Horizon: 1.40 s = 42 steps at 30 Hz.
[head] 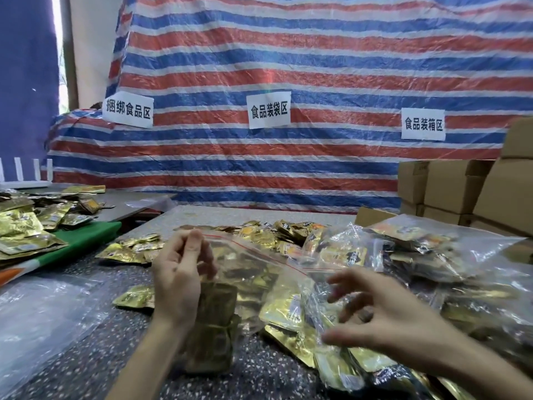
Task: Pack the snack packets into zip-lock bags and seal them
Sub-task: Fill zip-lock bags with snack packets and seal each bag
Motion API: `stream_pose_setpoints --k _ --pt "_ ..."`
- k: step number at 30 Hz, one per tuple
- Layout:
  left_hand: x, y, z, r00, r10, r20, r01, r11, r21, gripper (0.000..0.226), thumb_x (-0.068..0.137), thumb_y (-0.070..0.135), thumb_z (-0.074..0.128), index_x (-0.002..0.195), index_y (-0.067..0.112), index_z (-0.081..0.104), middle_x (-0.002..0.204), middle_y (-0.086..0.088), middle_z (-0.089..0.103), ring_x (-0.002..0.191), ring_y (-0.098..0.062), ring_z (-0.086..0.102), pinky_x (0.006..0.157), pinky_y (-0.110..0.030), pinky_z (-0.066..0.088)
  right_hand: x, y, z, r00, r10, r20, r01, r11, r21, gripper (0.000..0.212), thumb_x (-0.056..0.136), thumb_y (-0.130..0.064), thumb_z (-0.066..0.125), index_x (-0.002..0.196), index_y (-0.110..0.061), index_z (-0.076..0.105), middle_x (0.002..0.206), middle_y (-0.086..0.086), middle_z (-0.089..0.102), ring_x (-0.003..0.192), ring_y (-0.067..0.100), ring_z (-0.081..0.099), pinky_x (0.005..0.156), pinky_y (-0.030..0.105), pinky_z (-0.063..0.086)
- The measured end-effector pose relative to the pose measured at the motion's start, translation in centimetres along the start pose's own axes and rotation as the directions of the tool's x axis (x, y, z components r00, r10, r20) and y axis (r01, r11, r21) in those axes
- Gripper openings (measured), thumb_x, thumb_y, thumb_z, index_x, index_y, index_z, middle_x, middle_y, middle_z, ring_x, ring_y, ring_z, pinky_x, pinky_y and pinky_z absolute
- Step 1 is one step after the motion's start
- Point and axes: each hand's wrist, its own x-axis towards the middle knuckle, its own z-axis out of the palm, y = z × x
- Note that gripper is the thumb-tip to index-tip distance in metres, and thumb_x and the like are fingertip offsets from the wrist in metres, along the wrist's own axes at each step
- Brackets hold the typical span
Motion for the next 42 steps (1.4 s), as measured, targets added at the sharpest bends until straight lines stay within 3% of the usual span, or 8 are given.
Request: stream_pose_setpoints --k 3,7,10,21,31,34,38,42 --pt "-0.6 -0.1 0.5 0.998 -0.037 0.041 0.04 0.995 -0.091 0.028 0.095 0.031 0.053 0.072 0.021 0.063 0.065 -0.001 0.058 0.054 -0.016 0.054 0.05 -0.026 0.05 2.1 -0.4 3.6 0.999 0.041 -0.008 -0.041 0.998 0.047 0.106 0.045 -0.065 0.09 0.13 -0.048 0.03 0.117 -0.02 0.053 0.096 0.006 0.064 0.084 0.025 0.056" --pt "-0.7 0.3 0.9 0.993 -0.1 0.068 0.113 0.969 -0.218 0.03 0.095 0.028 0.051 0.068 0.021 0.063 0.061 0.0 0.054 0.049 -0.012 0.05 0.045 -0.021 0.046 4.6 -1.1 6.1 0.998 0.044 -0.046 -0.03 0.963 0.269 0.059 0.057 -0.045 0.095 0.099 -0.059 0.057 0.102 -0.018 0.068 0.093 0.004 0.067 0.085 0.024 0.055" --pt "-0.7 0.2 0.7 0.985 -0.152 0.078 0.169 0.944 -0.285 0.032 0.096 0.028 0.05 0.068 0.019 0.061 0.062 -0.001 0.052 0.05 -0.012 0.049 0.047 -0.02 0.046 5.9 -1.4 6.3 0.996 0.028 -0.083 -0.007 0.969 0.248 0.009 0.085 -0.029 0.08 0.092 -0.024 0.077 0.098 -0.006 0.076 0.089 0.003 0.069 0.08 0.018 0.054" --pt "-1.6 -1.2 1.5 0.996 -0.09 0.009 0.087 0.983 0.164 0.029 0.099 0.041 0.046 0.1 0.021 0.067 0.092 0.007 0.072 0.085 -0.019 0.068 0.084 -0.047 0.052 8.1 -2.2 -1.9 0.947 0.111 -0.301 -0.025 0.962 0.273 0.017 0.099 -0.015 0.061 0.092 -0.004 0.071 0.076 0.006 0.072 0.046 0.012 0.063 0.041 0.023 0.046" --pt "-2.4 -2.3 1.6 0.976 -0.129 0.176 0.071 0.95 0.304 0.022 0.091 0.045 0.052 0.094 0.027 0.063 0.086 0.009 0.068 0.073 -0.007 0.063 0.065 -0.029 0.05 8.0 5.6 -6.6 0.746 0.284 -0.602 -0.522 0.81 -0.265 0.019 0.078 -0.014 0.08 0.068 -0.004 0.066 0.068 0.009 0.068 0.069 0.026 0.067 0.06 0.035 0.055" --pt "-2.6 -2.5 1.8 0.967 -0.127 0.222 0.046 0.941 0.336 0.013 0.087 0.046 0.052 0.089 0.037 0.061 0.087 0.007 0.066 0.072 -0.014 0.061 0.062 -0.028 0.052 8.2 5.1 -6.8 0.7 0.203 -0.685 -0.533 0.786 -0.313 0.043 0.079 -0.019 0.081 0.105 0.001 0.054 0.08 0.012 0.065 0.073 0.027 0.061 0.054 0.032 0.043" --pt "-2.9 -2.7 2.0 0.952 -0.108 0.288 -0.008 0.928 0.372 0.006 0.093 0.038 0.054 0.09 0.042 0.058 0.086 0.012 0.062 0.067 -0.007 0.057 0.06 -0.019 0.05 8.1 1.8 -3.5 0.663 -0.172 -0.729 -0.231 0.879 -0.417 0.048 0.084 -0.034 0.076 0.117 -0.013 0.047 0.097 0.004 0.058 0.083 0.024 0.059 0.067 0.037 0.05" --pt "-3.2 -2.8 1.8 0.946 -0.113 0.305 -0.033 0.9 0.434 0.004 0.09 0.041 0.054 0.092 0.039 0.057 0.083 0.02 0.06 0.067 0.0 0.056 0.057 -0.018 0.048 8.1 -0.3 4.6 0.792 -0.291 -0.537 0.201 0.954 -0.222 0.025 0.089 -0.031 0.072 0.105 -0.026 0.054 0.094 -0.016 0.058 0.07 0.002 0.061 0.059 0.018 0.05"
